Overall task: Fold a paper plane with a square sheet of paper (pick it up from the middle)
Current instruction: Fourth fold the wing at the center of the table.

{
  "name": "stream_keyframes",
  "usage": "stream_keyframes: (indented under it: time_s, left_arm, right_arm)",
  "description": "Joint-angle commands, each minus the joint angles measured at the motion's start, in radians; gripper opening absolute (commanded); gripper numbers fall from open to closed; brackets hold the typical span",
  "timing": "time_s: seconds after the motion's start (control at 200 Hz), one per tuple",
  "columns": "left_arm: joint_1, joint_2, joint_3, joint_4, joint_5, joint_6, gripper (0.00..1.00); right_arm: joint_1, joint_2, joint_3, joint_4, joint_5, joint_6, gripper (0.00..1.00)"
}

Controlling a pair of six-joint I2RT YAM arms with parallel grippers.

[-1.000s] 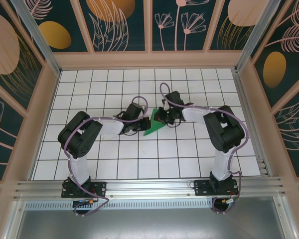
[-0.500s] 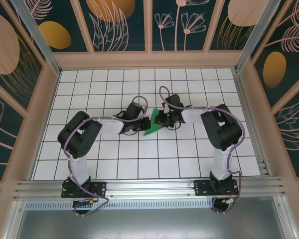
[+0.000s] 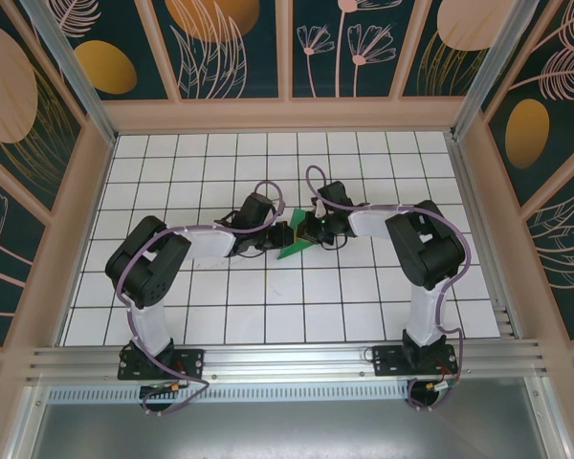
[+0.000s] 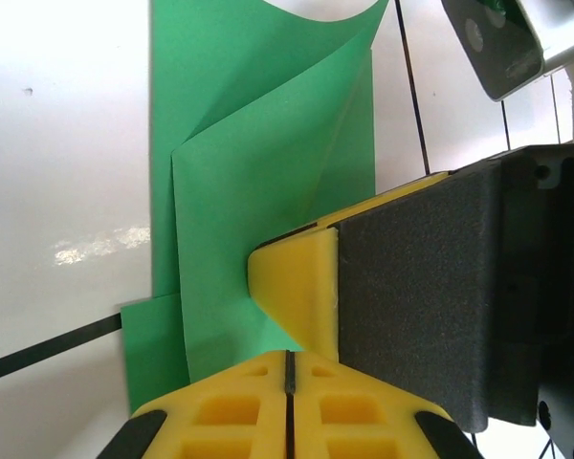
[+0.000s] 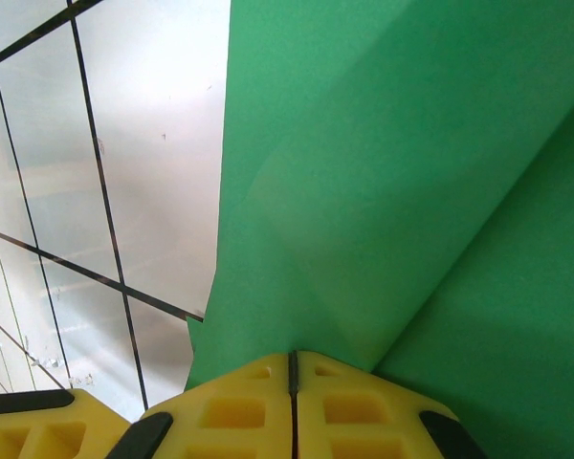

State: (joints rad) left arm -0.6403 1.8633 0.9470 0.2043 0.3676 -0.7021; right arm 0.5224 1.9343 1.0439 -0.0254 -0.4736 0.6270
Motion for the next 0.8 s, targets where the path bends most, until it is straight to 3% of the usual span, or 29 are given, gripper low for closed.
stream_keyframes:
  time_s: [0.0,0.345,0.791]
  left_arm:
    - [0.003,0.017,-0.003,-0.028,0.018,-0.006,0.10]
    - [-0.001,0.055,-0.031,-0.092,0.017,0.000,0.09]
    - [-0.010,0.057,-0.079,-0.199,-0.059,0.027,0.05]
  right_arm:
    - [-0.002,0.040,-0.045,-0.043,0.042,-0.004,0.09]
    - [-0.005,0.036,-0.049,-0.029,0.039,0.009,0.09]
    - [-0.059,0.002,-0.050,0.063,0.010,-0.005,0.09]
